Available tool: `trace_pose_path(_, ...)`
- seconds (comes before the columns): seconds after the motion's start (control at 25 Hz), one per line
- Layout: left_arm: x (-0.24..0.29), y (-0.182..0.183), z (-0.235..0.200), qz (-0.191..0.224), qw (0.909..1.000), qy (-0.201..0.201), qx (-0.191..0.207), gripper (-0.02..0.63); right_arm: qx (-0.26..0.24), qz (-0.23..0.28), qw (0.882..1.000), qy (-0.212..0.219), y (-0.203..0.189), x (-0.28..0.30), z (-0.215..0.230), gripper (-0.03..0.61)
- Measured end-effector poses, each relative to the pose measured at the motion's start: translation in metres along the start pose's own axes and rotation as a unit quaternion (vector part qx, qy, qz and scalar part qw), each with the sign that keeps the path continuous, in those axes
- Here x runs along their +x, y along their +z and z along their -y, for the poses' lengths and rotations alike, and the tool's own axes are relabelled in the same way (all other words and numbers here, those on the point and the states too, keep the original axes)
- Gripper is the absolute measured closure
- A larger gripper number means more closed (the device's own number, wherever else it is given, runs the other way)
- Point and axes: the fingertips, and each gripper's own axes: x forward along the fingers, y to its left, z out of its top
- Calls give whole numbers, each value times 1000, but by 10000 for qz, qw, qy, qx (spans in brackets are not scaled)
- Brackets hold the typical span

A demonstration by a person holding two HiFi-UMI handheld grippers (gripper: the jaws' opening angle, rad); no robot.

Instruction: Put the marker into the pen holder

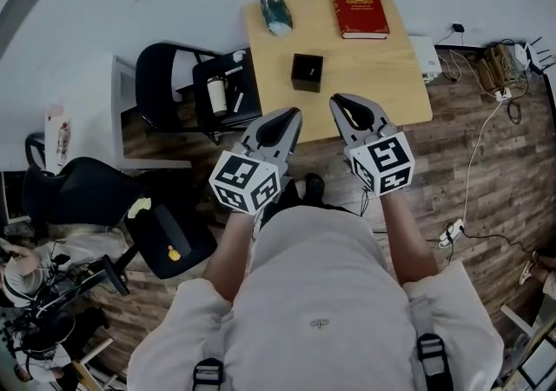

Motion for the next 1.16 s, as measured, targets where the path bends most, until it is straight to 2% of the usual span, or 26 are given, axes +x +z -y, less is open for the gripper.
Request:
trace_pose_path(0.64, -15, 10, -8, 203, 9995, 233, 13, 604, -125, 382, 9989, 236, 34, -5, -24, 574)
trace_pose_path(1.16, -12, 7, -1, 183, 9997, 177, -1, 604, -103, 391, 9990, 182, 31, -15, -22, 578)
